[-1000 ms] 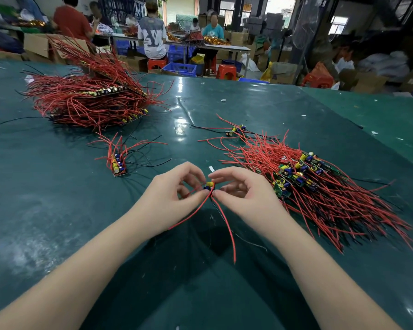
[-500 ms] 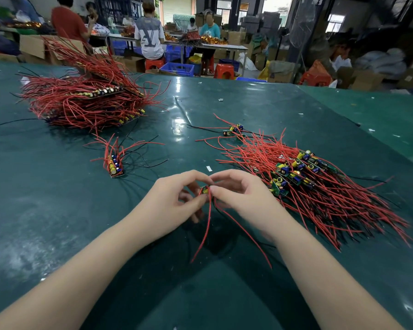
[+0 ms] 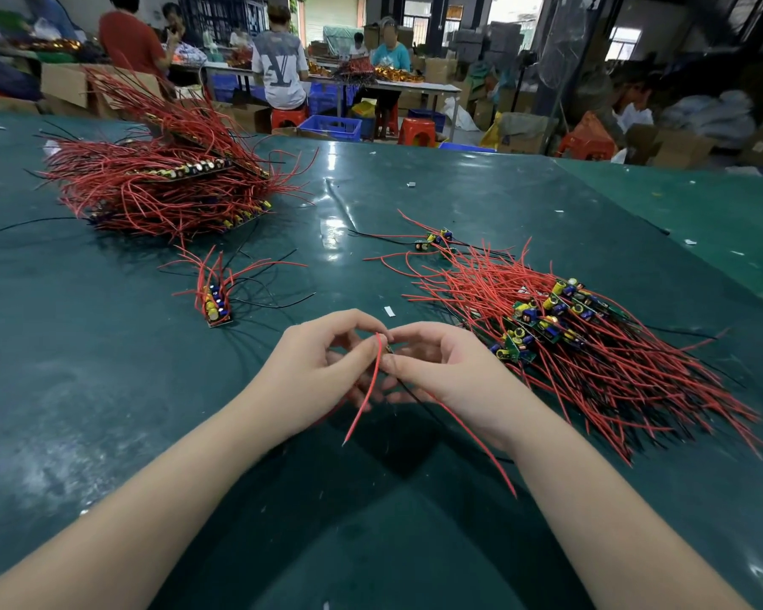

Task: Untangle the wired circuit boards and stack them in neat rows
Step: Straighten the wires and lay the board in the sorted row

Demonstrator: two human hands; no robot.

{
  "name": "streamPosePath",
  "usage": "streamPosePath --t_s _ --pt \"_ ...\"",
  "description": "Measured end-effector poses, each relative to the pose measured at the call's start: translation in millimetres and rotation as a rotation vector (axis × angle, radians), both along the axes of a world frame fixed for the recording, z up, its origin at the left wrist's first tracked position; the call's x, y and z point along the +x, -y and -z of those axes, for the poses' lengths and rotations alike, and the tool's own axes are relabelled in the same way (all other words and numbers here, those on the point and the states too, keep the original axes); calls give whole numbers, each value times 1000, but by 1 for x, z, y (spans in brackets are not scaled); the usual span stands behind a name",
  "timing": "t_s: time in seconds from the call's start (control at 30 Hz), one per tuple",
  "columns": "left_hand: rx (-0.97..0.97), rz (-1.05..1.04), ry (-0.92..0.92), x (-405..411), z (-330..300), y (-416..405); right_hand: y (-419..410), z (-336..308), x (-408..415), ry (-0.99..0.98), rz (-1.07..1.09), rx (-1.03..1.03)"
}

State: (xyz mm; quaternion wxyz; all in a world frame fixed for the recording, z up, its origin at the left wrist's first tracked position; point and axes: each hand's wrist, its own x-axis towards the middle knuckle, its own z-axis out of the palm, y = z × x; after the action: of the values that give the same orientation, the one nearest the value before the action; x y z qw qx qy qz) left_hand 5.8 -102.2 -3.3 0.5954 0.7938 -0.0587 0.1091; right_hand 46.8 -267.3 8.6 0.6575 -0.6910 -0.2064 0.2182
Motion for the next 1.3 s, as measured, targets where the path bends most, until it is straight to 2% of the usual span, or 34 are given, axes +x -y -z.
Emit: streamPosePath --t_s 0.13,0.27,0.3,0.4,0.53,0.6,0.73,0.87,1.03,1.17,1.23,1.3 --pt "73 -74 33 1 1 -2 0 1 1 74 5 -27" --pt "262 -183 75 2 3 -5 0 1 2 151 20 -22" --pt "245 -193 56 2 1 -4 1 1 2 178 28 -26" --pt "83 -136 -56 3 -3 -2 0 -1 1 227 40 -18" --pt "-288 -26 -208 1 -11 1 1 -4 0 249 28 12" --pt "-409 -9 -273 -1 -14 0 1 -5 -2 263 24 21" --pt "-510 -54 -353 1 -15 0 0 -6 -4 286 1 29" --pt "-571 -107 -337 5 -16 -5 -1 -8 -6 290 -23 41" --pt "-835 -142 -372 6 -22 -12 0 -10 -6 285 -57 43" --pt "-958 -95 -412 4 -25 -16 3 -11 -5 256 -72 24" --pt "-949 -56 -389 4 -26 -16 3 -10 -4 216 -58 39" --pt "-790 -27 -344 4 -25 -14 4 -9 -3 158 -13 73"
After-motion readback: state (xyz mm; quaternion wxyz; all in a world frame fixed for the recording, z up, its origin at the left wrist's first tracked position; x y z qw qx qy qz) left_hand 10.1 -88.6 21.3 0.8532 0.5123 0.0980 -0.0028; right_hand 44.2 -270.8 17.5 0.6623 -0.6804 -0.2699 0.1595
